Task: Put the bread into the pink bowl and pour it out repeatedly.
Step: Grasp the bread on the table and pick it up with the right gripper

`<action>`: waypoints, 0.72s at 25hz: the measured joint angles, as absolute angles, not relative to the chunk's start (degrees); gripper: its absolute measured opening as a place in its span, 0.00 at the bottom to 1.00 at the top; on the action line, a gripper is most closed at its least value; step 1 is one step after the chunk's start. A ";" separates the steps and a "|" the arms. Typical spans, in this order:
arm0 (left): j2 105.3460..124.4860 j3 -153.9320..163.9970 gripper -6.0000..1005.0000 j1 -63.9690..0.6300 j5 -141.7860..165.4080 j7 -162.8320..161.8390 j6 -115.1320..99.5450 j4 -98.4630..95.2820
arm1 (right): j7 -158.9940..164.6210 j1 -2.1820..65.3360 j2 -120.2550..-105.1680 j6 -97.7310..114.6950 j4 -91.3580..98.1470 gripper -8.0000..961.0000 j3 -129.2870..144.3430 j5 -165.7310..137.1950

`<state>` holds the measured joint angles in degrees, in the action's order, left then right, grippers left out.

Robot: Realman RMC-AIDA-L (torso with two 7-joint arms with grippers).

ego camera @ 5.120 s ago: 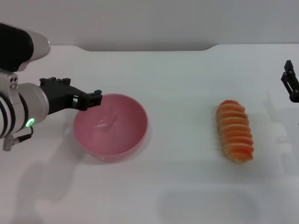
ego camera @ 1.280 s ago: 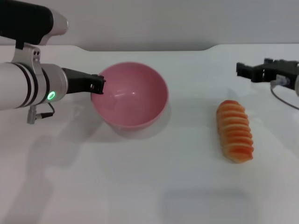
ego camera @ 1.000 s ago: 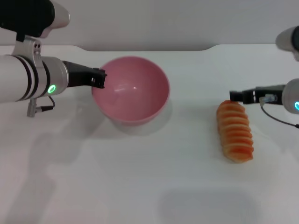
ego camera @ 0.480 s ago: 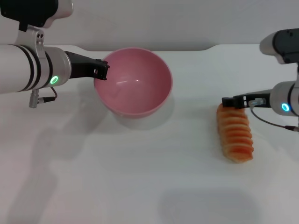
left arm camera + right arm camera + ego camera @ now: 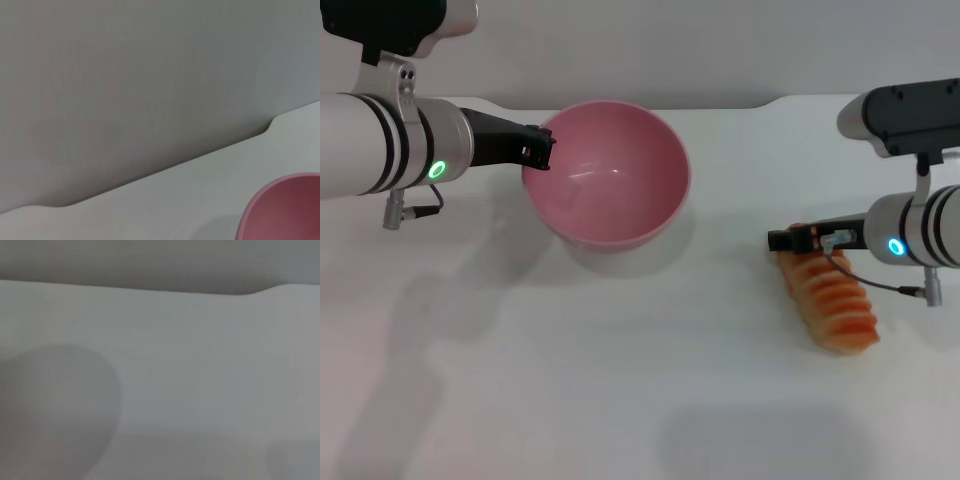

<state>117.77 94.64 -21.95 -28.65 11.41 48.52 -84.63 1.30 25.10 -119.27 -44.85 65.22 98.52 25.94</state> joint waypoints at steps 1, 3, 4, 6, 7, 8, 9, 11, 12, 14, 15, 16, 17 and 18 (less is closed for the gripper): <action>117.77 94.64 0.04 -21.95 -28.66 11.40 48.52 -84.63 | 1.30 25.10 -119.27 -44.58 64.93 0.75 98.85 26.31; 117.77 94.64 0.04 -21.96 -28.65 11.42 48.51 -84.64 | 1.31 25.08 -119.26 -44.49 64.82 0.75 99.59 26.44; 117.77 94.64 0.04 -21.94 -28.66 11.42 48.51 -84.67 | 1.28 25.07 -119.19 -44.55 64.84 0.75 99.88 26.45; 117.77 94.64 0.04 -21.93 -28.66 11.42 48.51 -84.73 | 0.76 25.01 -119.09 -44.74 64.94 0.75 100.10 26.45; 117.77 94.64 0.04 -21.93 -28.66 11.42 48.51 -84.73 | 0.32 25.01 -119.02 -44.84 64.97 0.75 100.15 26.44; 117.77 94.64 0.04 -21.87 -28.66 11.42 48.51 -84.84 | -0.04 25.01 -118.97 -44.90 64.98 0.75 100.18 26.37; 117.77 94.64 0.04 -21.83 -28.66 11.42 48.51 -84.89 | -0.42 25.01 -118.92 -44.97 64.99 0.75 100.21 26.29; 117.77 94.64 0.04 -21.78 -28.65 11.42 48.51 -84.94 | -1.85 24.64 -118.91 -45.20 65.67 0.69 100.31 26.25; 117.77 94.64 0.04 -21.72 -28.65 11.43 48.51 -85.01 | -1.85 24.64 -118.91 -45.20 65.67 0.66 100.31 26.25; 117.77 94.65 0.04 -21.63 -28.65 11.43 48.51 -85.06 | -2.18 24.24 -118.95 -45.17 66.50 0.59 100.34 26.19; 117.77 94.71 0.04 -21.58 -28.65 11.43 48.51 -85.09 | -2.25 24.04 -118.95 -45.10 66.88 0.56 100.35 26.18; 117.77 94.71 0.04 -21.58 -28.65 11.43 48.51 -85.09 | -2.28 23.84 -118.95 -45.02 67.35 0.55 100.35 26.17; 117.77 94.71 0.04 -21.58 -28.65 11.43 48.51 -85.09 | -2.31 23.66 -118.95 -44.95 67.79 0.54 100.35 26.16; 117.77 94.71 0.04 -21.58 -28.65 11.43 48.51 -85.09 | -2.35 23.33 -118.92 -44.94 68.73 0.53 100.36 26.15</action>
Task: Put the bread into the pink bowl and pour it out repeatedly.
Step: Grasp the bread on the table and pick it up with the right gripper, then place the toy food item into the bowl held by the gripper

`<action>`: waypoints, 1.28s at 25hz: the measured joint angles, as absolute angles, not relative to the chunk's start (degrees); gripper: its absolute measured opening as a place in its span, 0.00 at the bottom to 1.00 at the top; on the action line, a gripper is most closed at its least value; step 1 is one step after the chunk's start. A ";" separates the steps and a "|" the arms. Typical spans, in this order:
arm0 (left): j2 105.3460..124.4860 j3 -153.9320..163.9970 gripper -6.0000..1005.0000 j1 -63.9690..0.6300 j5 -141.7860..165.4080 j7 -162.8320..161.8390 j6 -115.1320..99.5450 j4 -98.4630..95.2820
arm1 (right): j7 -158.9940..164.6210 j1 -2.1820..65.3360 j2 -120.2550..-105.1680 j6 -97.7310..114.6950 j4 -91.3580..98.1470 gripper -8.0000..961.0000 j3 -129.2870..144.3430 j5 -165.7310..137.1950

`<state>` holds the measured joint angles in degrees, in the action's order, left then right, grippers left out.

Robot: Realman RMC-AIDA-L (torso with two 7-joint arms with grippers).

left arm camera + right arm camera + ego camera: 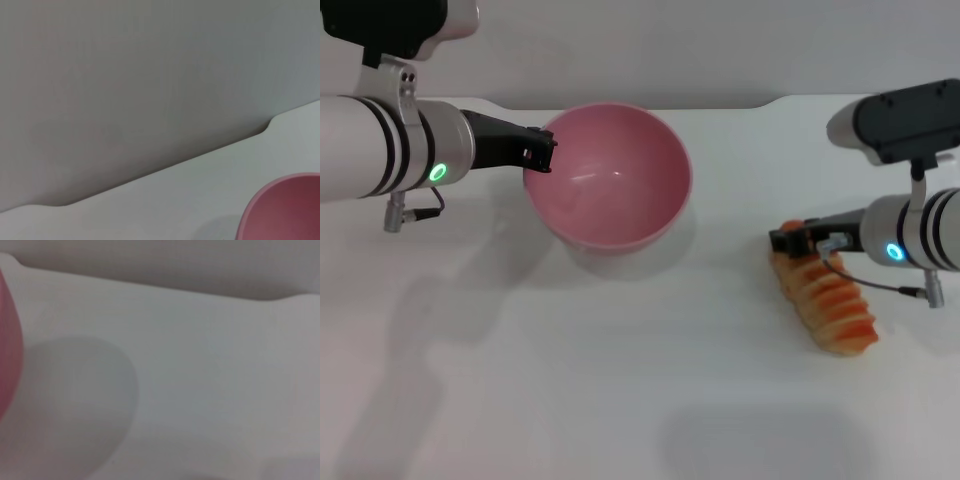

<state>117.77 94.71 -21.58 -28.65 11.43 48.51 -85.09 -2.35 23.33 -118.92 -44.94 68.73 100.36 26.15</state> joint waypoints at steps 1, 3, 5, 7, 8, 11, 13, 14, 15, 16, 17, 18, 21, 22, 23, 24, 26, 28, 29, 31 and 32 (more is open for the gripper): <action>117.83 95.04 0.04 -21.53 -28.66 11.43 48.65 -85.12 | -2.47 22.95 -118.90 -44.97 69.81 0.52 100.36 26.14; 117.83 95.10 0.04 -21.58 -28.65 11.43 48.72 -84.98 | -2.78 22.21 -118.87 -45.18 72.35 0.50 100.36 26.10; 117.83 95.10 0.04 -21.58 -28.65 11.43 48.72 -84.98 | -2.98 21.53 -118.85 -45.66 75.83 0.48 100.35 25.77; 117.85 95.14 0.04 -21.63 -28.65 11.43 48.77 -84.78 | -2.99 21.26 -118.85 -46.69 78.95 0.47 100.32 24.86; 117.85 95.14 0.04 -21.63 -28.65 11.43 48.77 -84.78 | -2.99 21.15 -118.84 -47.57 80.76 0.46 100.30 24.17; 117.82 94.64 0.04 -21.43 -28.65 12.27 48.75 -84.59 | -3.01 20.80 -118.83 -49.81 85.94 0.44 100.00 22.48; 117.81 94.61 0.05 -21.42 -28.65 12.32 48.68 -84.59 | -3.01 20.54 -118.87 -51.02 89.36 0.43 99.82 21.81; 117.80 94.61 0.05 -21.39 -28.65 12.43 48.63 -84.56 | -3.01 20.40 -118.90 -51.72 91.19 0.42 99.76 21.29; 117.83 94.60 0.05 -21.46 -28.65 12.82 48.59 -84.29 | -3.02 20.28 -118.95 -52.29 93.13 0.42 99.77 20.78; 117.85 94.65 0.05 -21.57 -28.64 12.98 48.55 -84.12 | -3.01 20.20 -118.98 -52.86 94.67 0.41 99.81 20.41; 117.91 94.84 0.05 -21.86 -28.65 13.15 48.48 -83.77 | -3.01 20.17 -119.00 -53.37 96.60 0.41 99.88 20.07; 117.92 94.90 0.05 -21.96 -28.65 13.16 48.46 -83.68 | -3.01 20.17 -119.00 -53.86 98.16 0.40 99.96 19.88; 117.97 95.12 0.05 -22.45 -28.65 13.17 48.36 -83.27 | -3.01 20.64 -118.94 -54.67 102.70 0.38 100.13 19.32; 117.97 95.12 0.05 -22.45 -28.65 13.17 48.36 -83.27 | -3.02 20.94 -118.92 -54.72 103.84 0.37 100.18 19.22; 118.06 95.55 0.05 -22.64 -28.76 13.17 47.86 -83.11 | -3.02 21.34 -118.90 -54.64 104.79 0.37 100.23 19.18; 118.07 95.70 0.04 -22.68 -28.81 13.17 47.72 -83.06 | -3.02 21.76 -118.89 -54.31 105.25 0.36 100.34 19.17; 118.10 96.07 0.04 -22.79 -28.92 13.17 47.29 -82.95 | -3.03 22.70 -118.89 -52.86 105.46 0.31 101.03 19.15; 118.12 97.00 0.04 -23.42 -29.21 12.88 46.75 -82.37 | -3.04 23.53 -118.89 -50.35 104.72 0.30 102.30 19.15; 118.13 97.11 0.04 -23.47 -29.22 12.84 46.70 -82.34 | -3.04 23.86 -118.92 -48.98 104.17 0.29 102.99 19.17; 118.13 97.41 0.04 -23.55 -29.24 12.74 46.60 -82.26 | -3.03 24.55 -118.96 -46.98 102.93 0.27 104.12 19.35; 118.15 97.70 0.04 -23.58 -29.25 12.67 46.48 -82.27 | -2.90 24.99 -118.97 -46.01 102.06 0.26 104.74 19.46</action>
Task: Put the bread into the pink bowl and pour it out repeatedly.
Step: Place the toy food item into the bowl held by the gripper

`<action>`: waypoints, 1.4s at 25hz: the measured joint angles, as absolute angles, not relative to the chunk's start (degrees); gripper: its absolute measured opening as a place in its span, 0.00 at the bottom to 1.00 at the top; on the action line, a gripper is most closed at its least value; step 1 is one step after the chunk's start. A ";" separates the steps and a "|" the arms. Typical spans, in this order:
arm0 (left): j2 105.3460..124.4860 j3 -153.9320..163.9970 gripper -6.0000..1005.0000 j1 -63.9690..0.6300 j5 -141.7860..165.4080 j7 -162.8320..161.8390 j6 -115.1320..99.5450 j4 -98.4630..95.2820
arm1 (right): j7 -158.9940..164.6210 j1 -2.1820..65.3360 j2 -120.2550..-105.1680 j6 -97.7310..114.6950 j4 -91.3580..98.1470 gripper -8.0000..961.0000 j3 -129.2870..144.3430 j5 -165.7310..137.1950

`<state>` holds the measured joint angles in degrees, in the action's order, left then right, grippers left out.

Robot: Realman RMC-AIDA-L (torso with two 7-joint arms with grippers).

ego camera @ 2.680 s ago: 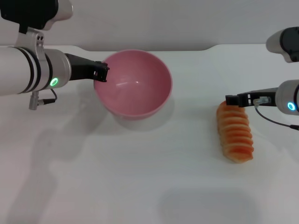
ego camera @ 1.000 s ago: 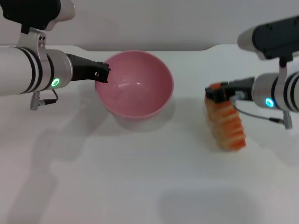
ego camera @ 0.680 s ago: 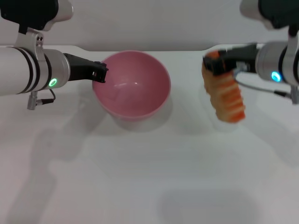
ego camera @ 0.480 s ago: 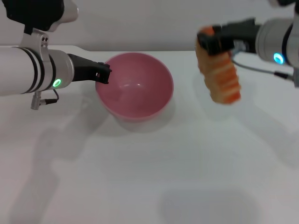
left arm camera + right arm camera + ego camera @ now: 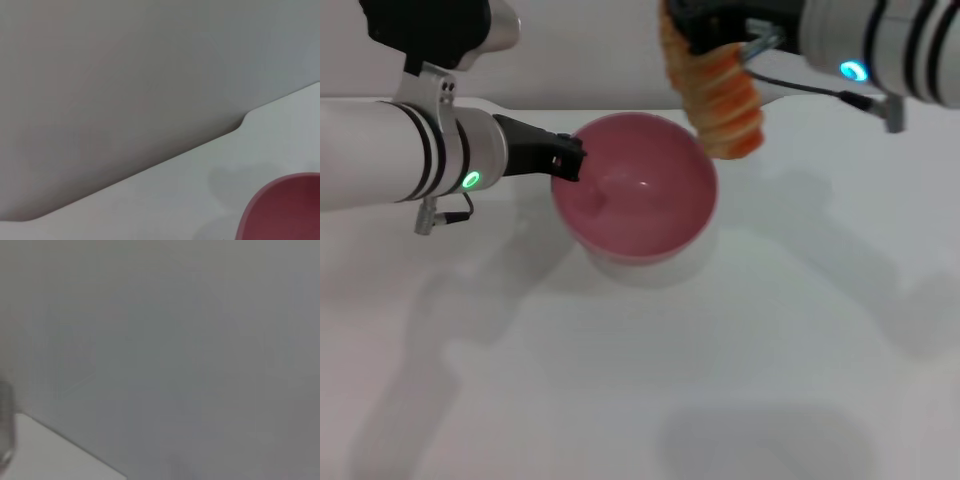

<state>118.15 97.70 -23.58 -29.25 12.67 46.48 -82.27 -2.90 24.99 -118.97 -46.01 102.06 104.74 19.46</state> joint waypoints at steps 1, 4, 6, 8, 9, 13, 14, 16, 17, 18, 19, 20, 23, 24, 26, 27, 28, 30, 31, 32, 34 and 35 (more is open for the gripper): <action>118.19 98.06 0.04 -23.64 -29.27 12.57 46.32 -82.36 | -2.79 25.37 -119.00 -45.24 101.13 0.25 105.34 19.54; 118.21 98.21 0.04 -23.68 -29.38 12.51 46.19 -82.60 | -2.65 26.39 -119.07 -43.29 97.74 0.23 107.04 19.73; 118.21 98.26 0.05 -23.68 -29.47 12.45 46.08 -82.77 | -2.59 26.71 -119.11 -41.75 95.97 0.22 107.85 20.19; 118.21 98.26 0.05 -23.70 -29.48 12.45 46.01 -82.81 | -2.59 26.65 -119.15 -40.10 94.84 0.21 108.68 20.99; 118.21 98.26 0.04 -23.70 -29.48 12.45 46.01 -82.81 | -2.59 26.45 -119.15 -39.29 94.54 0.21 109.11 21.15; 118.21 98.23 0.04 -23.87 -29.52 12.42 45.92 -82.89 | -2.98 24.86 -119.08 -35.24 94.18 0.20 111.27 20.97; 118.21 98.23 0.04 -23.87 -29.52 12.42 45.92 -82.89 | -3.00 24.58 -119.07 -34.69 94.18 0.20 111.63 20.93; 118.21 98.22 0.04 -23.97 -29.59 12.42 45.82 -82.91 | -3.02 24.40 -118.99 -34.33 94.32 0.19 112.00 20.86; 118.19 98.20 0.04 -24.02 -29.65 12.44 45.73 -82.97 | -3.02 24.40 -118.96 -34.36 94.39 0.22 112.08 20.84; 118.17 98.18 0.04 -24.03 -29.64 12.44 45.72 -83.00 | -3.02 24.39 -118.93 -34.42 94.49 0.24 112.13 20.83; 118.15 98.15 0.04 -24.06 -29.65 12.45 45.70 -83.03 | -3.03 24.36 -118.93 -34.44 94.52 0.26 112.14 20.82; 118.15 98.15 0.04 -24.06 -29.65 12.45 45.70 -83.03 | -3.03 24.34 -118.94 -34.46 94.55 0.28 112.14 20.82; 118.13 98.14 0.05 -24.25 -29.65 12.66 45.56 -83.10 | -3.04 24.23 -119.00 -34.59 94.47 0.39 112.16 20.80; 118.13 98.17 0.05 -24.34 -29.65 12.76 45.55 -83.10 | -3.04 24.18 -119.00 -34.67 94.44 0.43 112.17 20.79; 118.08 98.20 0.05 -24.46 -29.58 12.90 45.44 -83.04 | -2.88 23.75 -119.00 -34.87 94.65 0.51 111.92 20.75; 118.04 98.23 0.05 -24.47 -29.37 13.33 45.13 -82.92 | -2.73 23.16 -119.03 -34.93 95.27 0.55 111.46 20.68; 118.03 98.24 0.05 -24.47 -29.34 13.46 45.05 -82.89 | -2.51 22.34 -119.04 -35.04 96.04 0.58 110.69 20.49; 118.02 98.26 0.05 -24.30 -29.30 14.68 44.82 -82.82 | -1.04 19.26 -119.25 -35.11 98.61 0.64 107.83 19.67; 118.02 98.25 0.05 -24.24 -29.27 14.89 44.79 -82.83 | 0.05 17.38 -119.33 -35.15 100.07 0.62 105.89 19.08; 118.03 98.26 0.05 -24.14 -29.24 15.31 44.75 -82.87 | 0.66 16.05 -119.36 -35.20 100.98 0.60 104.57 18.87; 118.03 98.25 0.04 -24.05 -29.05 15.94 44.71 -83.03 | 1.32 12.65 -119.35 -35.49 102.89 0.56 100.51 18.66; 118.03 98.25 0.04 -24.05 -29.02 16.30 44.70 -83.06 | 1.12 9.92 -119.36 -36.05 103.90 0.54 97.19 18.79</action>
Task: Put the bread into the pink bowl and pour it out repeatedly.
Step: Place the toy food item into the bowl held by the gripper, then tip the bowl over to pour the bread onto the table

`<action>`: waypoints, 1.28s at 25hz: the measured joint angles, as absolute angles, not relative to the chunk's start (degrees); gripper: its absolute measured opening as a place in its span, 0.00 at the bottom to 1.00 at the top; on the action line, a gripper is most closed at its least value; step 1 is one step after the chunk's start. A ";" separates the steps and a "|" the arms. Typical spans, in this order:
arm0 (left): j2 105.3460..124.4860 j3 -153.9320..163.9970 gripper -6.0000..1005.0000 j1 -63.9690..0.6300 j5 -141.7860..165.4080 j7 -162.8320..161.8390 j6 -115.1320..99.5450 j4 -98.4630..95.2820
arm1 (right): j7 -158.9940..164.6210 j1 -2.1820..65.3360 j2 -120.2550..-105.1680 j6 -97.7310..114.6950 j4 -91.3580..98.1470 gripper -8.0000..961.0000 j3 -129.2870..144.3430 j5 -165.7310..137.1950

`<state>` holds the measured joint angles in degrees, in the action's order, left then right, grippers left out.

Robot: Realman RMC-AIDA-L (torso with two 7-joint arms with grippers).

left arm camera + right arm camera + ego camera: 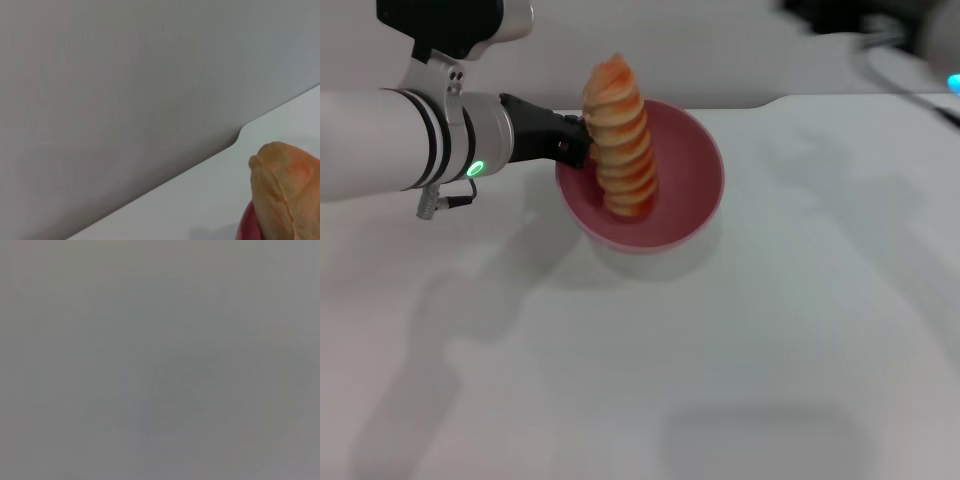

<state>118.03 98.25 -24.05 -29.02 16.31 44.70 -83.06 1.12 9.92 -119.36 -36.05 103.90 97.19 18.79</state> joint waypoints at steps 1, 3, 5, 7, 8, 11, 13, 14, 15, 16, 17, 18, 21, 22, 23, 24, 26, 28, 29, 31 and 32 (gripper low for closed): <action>118.03 98.25 0.04 -24.05 -29.02 16.30 44.70 -83.06 | 1.12 9.92 -119.36 -36.05 103.90 0.52 97.19 18.79; 118.02 98.26 0.04 -24.19 -29.01 16.76 44.70 -83.10 | 0.49 7.58 -119.33 -36.76 104.28 0.48 94.33 18.86; 118.08 98.45 0.04 -24.33 -29.01 17.56 44.65 -83.11 | -0.04 5.85 -119.30 -37.48 104.11 0.44 92.06 18.90; 118.11 100.02 0.04 -24.47 -29.06 19.20 43.78 -83.15 | -0.46 4.43 -119.34 -37.99 103.12 0.40 90.39 19.08; 118.07 101.67 0.04 -24.47 -28.99 19.55 42.82 -83.39 | -0.58 4.00 -119.36 -38.02 102.40 0.38 90.02 19.12; 118.11 104.04 0.04 -24.30 -28.83 19.63 41.48 -84.14 | -0.83 3.42 -119.37 -38.06 100.31 0.31 89.79 19.24; 118.10 106.91 0.04 -24.17 -28.81 20.10 39.63 -84.61 | -0.85 3.40 -119.32 -38.06 99.24 0.26 89.93 19.34; 118.10 107.53 0.04 -24.17 -28.79 20.52 39.19 -84.62 | -0.88 3.43 -119.28 -38.06 98.84 0.24 90.00 19.39; 118.11 108.54 0.04 -24.17 -28.76 21.47 38.43 -84.62 | -0.93 3.47 -119.23 -38.06 98.54 0.22 90.03 19.45; 118.14 109.63 0.04 -24.17 -28.71 22.51 37.73 -84.62 | -1.13 3.48 -119.19 -38.06 98.29 0.20 90.03 19.57; 118.18 110.51 0.04 -24.16 -28.70 23.41 37.21 -84.62 | -1.33 3.48 -119.16 -38.06 98.07 0.17 90.03 19.70; 118.21 111.47 0.04 -24.17 -28.68 24.07 36.55 -84.56 | -1.49 3.46 -119.16 -38.06 97.87 0.13 89.99 19.78; 118.28 115.00 0.04 -24.15 -27.59 25.32 33.04 -83.51 | -1.85 3.31 -119.14 -38.06 97.35 0.04 89.76 19.91; 118.31 115.81 0.04 -24.11 -26.82 25.56 31.94 -83.17 | -1.99 3.28 -119.14 -38.06 97.17 0.01 89.70 19.93; 118.35 117.38 0.04 -24.02 -24.71 25.89 29.75 -82.45 | -2.14 3.25 -119.13 -38.06 97.07 0.01 89.66 19.94; 118.43 118.49 0.04 -23.94 -23.01 26.02 28.22 -81.88 | -2.32 3.26 -119.13 -38.19 97.00 0.01 89.66 19.97; 118.61 120.27 0.04 -24.04 -19.60 25.96 25.58 -80.62 | -2.63 3.37 -119.12 -38.55 96.97 0.01 89.74 20.01; 118.65 120.46 0.04 -24.37 -19.30 25.62 25.20 -79.98 | -2.92 3.50 -119.10 -39.06 96.97 0.01 89.81 20.03; 118.65 120.46 0.04 -24.37 -19.30 25.62 25.20 -79.98 | -2.98 3.54 -119.08 -39.40 96.97 0.01 89.85 20.03; 118.75 120.52 0.04 -25.21 -19.38 24.31 23.10 -77.99 | -3.00 3.63 -119.04 -39.99 96.98 0.01 89.92 20.04; 118.76 120.52 0.04 -25.28 -19.38 24.15 22.30 -77.48 | -3.01 3.66 -119.02 -40.26 96.98 0.01 89.95 20.04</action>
<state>118.76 120.52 -25.28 -19.38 24.15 22.30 -77.48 -3.01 3.65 -119.02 -40.26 96.98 89.95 20.04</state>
